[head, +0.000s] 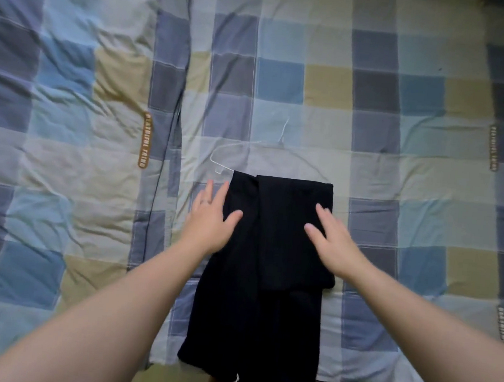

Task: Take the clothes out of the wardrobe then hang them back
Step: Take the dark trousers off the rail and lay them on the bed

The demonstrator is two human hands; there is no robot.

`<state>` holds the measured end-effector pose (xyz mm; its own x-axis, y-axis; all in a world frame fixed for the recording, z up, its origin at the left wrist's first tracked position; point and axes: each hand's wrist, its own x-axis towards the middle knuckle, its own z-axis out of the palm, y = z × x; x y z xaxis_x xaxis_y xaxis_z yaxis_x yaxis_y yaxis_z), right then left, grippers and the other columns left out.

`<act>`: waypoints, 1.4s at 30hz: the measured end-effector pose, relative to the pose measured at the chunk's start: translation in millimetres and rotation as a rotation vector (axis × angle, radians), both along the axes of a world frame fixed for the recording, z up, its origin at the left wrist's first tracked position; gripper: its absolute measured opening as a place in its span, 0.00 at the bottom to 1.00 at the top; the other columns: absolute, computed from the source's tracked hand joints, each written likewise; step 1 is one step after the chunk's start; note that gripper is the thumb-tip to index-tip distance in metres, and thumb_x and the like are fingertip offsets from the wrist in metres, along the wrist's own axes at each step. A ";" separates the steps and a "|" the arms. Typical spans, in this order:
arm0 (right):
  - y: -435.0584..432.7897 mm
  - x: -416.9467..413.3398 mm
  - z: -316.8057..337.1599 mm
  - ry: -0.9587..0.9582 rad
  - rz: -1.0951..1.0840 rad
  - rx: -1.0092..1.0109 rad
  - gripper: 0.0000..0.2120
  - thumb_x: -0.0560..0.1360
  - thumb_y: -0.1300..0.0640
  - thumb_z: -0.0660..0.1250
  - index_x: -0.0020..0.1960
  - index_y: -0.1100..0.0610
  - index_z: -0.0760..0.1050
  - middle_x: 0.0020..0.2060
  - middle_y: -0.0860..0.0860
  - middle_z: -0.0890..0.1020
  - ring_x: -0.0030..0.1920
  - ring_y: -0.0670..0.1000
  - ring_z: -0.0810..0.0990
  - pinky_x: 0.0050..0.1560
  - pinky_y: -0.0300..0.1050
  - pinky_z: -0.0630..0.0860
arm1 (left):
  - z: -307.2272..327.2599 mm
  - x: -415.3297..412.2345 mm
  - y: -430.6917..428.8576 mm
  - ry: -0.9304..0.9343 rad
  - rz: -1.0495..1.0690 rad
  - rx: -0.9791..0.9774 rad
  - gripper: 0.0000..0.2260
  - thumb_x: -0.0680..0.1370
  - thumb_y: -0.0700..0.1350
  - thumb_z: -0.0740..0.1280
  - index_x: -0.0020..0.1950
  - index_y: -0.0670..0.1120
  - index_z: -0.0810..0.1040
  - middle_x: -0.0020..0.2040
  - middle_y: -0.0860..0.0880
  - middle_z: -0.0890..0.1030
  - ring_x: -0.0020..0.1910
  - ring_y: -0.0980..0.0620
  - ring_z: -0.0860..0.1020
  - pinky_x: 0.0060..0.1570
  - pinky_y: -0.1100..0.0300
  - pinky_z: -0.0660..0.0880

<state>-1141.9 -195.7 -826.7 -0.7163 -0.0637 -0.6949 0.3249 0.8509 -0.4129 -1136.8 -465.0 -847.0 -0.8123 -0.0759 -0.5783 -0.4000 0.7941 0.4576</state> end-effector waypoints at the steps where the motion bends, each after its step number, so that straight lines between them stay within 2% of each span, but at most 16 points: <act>1: -2.6 11.2 16.7 -0.023 0.023 0.039 0.30 0.81 0.38 0.51 0.79 0.42 0.46 0.79 0.44 0.50 0.79 0.51 0.45 0.76 0.61 0.49 | 14.6 11.0 1.2 0.005 -0.025 -0.021 0.32 0.81 0.60 0.59 0.81 0.56 0.49 0.82 0.50 0.42 0.80 0.46 0.45 0.77 0.45 0.52; 5: -14.6 45.1 95.4 0.013 0.079 0.133 0.29 0.81 0.37 0.48 0.79 0.40 0.45 0.79 0.44 0.49 0.79 0.53 0.43 0.76 0.62 0.46 | 85.2 49.9 6.7 0.020 -0.101 -0.071 0.31 0.82 0.62 0.55 0.81 0.58 0.46 0.81 0.52 0.41 0.80 0.48 0.40 0.77 0.45 0.49; 10: -28.1 78.6 187.8 0.150 0.058 0.098 0.28 0.81 0.38 0.48 0.79 0.40 0.44 0.79 0.44 0.48 0.79 0.53 0.41 0.76 0.60 0.43 | 175.7 89.8 15.8 0.120 -0.140 -0.096 0.30 0.82 0.63 0.53 0.81 0.59 0.45 0.82 0.52 0.41 0.80 0.48 0.39 0.77 0.46 0.47; 17: -23.9 130.6 258.8 0.318 0.119 0.087 0.29 0.81 0.37 0.47 0.79 0.40 0.42 0.79 0.44 0.46 0.78 0.52 0.38 0.75 0.62 0.37 | 250.0 154.8 29.8 0.237 -0.094 -0.163 0.30 0.81 0.64 0.51 0.80 0.59 0.45 0.81 0.52 0.40 0.79 0.47 0.39 0.77 0.43 0.45; 21: -14.6 150.9 272.6 0.385 0.252 0.083 0.30 0.80 0.36 0.46 0.79 0.40 0.40 0.79 0.44 0.44 0.78 0.51 0.36 0.75 0.62 0.36 | 269.6 201.0 48.5 0.286 0.033 -0.189 0.30 0.81 0.64 0.51 0.80 0.60 0.43 0.81 0.53 0.39 0.79 0.49 0.37 0.77 0.42 0.43; 28: -4.6 175.9 287.1 0.470 0.619 -0.007 0.31 0.80 0.34 0.46 0.78 0.39 0.39 0.79 0.43 0.41 0.78 0.51 0.34 0.74 0.61 0.33 | 286.6 277.3 88.4 0.321 0.312 -0.330 0.31 0.80 0.67 0.49 0.80 0.61 0.41 0.81 0.53 0.38 0.79 0.49 0.36 0.76 0.43 0.43; 34: -20.6 219.9 299.9 0.479 0.944 -0.070 0.31 0.79 0.33 0.45 0.78 0.39 0.38 0.79 0.43 0.40 0.77 0.52 0.32 0.74 0.61 0.33 | 298.1 366.4 112.9 0.224 0.578 -0.390 0.36 0.73 0.72 0.38 0.80 0.62 0.41 0.81 0.53 0.41 0.79 0.49 0.39 0.75 0.43 0.45; 37: -37.9 255.4 305.5 0.495 1.113 -0.115 0.32 0.79 0.33 0.44 0.78 0.39 0.38 0.78 0.42 0.39 0.77 0.52 0.32 0.74 0.61 0.34 | 303.5 416.6 119.1 0.188 0.729 -0.395 0.38 0.71 0.73 0.37 0.80 0.60 0.44 0.81 0.52 0.41 0.79 0.47 0.40 0.75 0.41 0.46; 40: -55.3 301.1 309.5 0.508 1.271 -0.143 0.31 0.79 0.33 0.45 0.78 0.39 0.38 0.78 0.43 0.39 0.77 0.52 0.33 0.75 0.62 0.35 | 309.2 476.6 123.9 0.125 0.870 -0.401 0.39 0.70 0.73 0.37 0.80 0.61 0.41 0.81 0.53 0.39 0.79 0.47 0.39 0.75 0.41 0.46; 42: -65.5 335.9 312.0 0.521 1.361 -0.162 0.31 0.79 0.33 0.45 0.78 0.38 0.37 0.78 0.42 0.38 0.77 0.53 0.33 0.75 0.63 0.34 | 311.5 520.3 129.4 0.094 0.962 -0.416 0.37 0.73 0.73 0.42 0.80 0.61 0.41 0.81 0.53 0.39 0.80 0.46 0.39 0.75 0.40 0.45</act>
